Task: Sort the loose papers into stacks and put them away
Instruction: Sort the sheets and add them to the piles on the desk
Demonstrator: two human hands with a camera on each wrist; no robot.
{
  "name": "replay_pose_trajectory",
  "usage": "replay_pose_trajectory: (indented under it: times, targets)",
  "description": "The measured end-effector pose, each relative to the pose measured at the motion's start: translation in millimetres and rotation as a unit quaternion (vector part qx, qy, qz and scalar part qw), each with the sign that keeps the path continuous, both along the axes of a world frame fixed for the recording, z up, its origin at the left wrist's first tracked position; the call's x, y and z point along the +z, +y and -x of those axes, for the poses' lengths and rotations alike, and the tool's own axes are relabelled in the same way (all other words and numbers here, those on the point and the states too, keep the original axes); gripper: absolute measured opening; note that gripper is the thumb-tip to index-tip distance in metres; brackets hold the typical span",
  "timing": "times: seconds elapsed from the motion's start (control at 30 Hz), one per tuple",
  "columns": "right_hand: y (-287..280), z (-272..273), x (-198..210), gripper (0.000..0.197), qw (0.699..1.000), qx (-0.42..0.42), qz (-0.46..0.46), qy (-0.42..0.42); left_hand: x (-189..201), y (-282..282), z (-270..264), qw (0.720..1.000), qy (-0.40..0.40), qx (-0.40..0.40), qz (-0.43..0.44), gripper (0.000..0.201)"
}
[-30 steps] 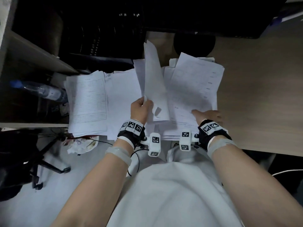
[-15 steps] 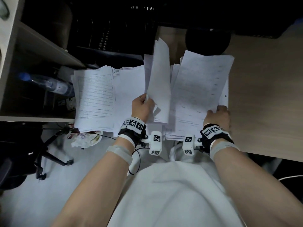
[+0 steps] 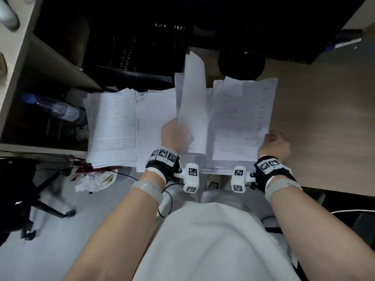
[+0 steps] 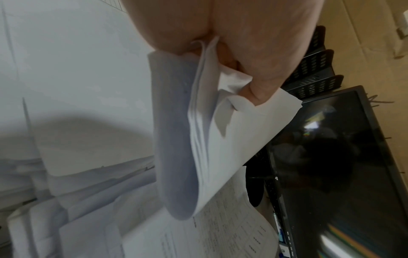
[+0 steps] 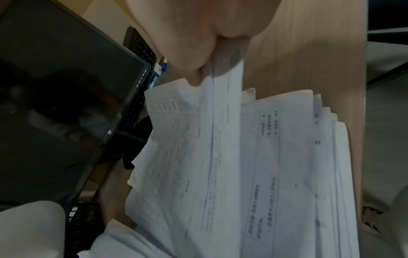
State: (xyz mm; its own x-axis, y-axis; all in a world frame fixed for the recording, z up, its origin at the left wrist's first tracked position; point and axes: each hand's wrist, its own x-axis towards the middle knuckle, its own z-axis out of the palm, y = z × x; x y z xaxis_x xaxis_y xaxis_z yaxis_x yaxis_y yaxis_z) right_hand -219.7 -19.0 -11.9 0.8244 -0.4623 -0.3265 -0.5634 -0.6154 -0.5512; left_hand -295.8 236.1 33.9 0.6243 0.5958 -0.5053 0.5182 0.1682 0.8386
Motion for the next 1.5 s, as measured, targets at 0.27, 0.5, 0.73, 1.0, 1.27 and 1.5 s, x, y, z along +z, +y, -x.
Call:
replay_pose_trajectory:
  times: [0.27,0.5,0.73,1.0,1.27,1.5]
  targets:
    - [10.2,-8.2,12.8,0.037,0.996,-0.065,-0.056,-0.002,-4.5,7.0,8.1,0.999,-0.008,-0.016,-0.029,0.041]
    - [-15.6,-30.6,75.3,0.035,0.997,0.013,0.002,-0.076,18.2,-13.1,-19.1,0.960,-0.016,-0.152,-0.233,0.048]
    - [-9.2,-53.1,113.3,0.033,0.949,0.285,0.090,-0.100,59.0,-28.8,-40.4,0.921,-0.046,-0.103,-0.374,0.037]
    - [33.7,-54.9,158.8,0.033,0.836,0.519,0.150,-0.097,87.7,-31.0,-43.6,0.841,-0.150,-0.251,-0.455,0.082]
    - [69.2,-36.6,172.2,0.023,0.794,0.547,0.066,-0.256,83.6,-41.1,-32.6,0.841,-0.088,-0.280,-0.455,0.025]
    - [69.0,-35.3,140.8,0.082,0.919,0.293,-0.055,-0.259,79.8,-6.5,-17.1,0.973,-0.152,-0.053,-0.167,0.016]
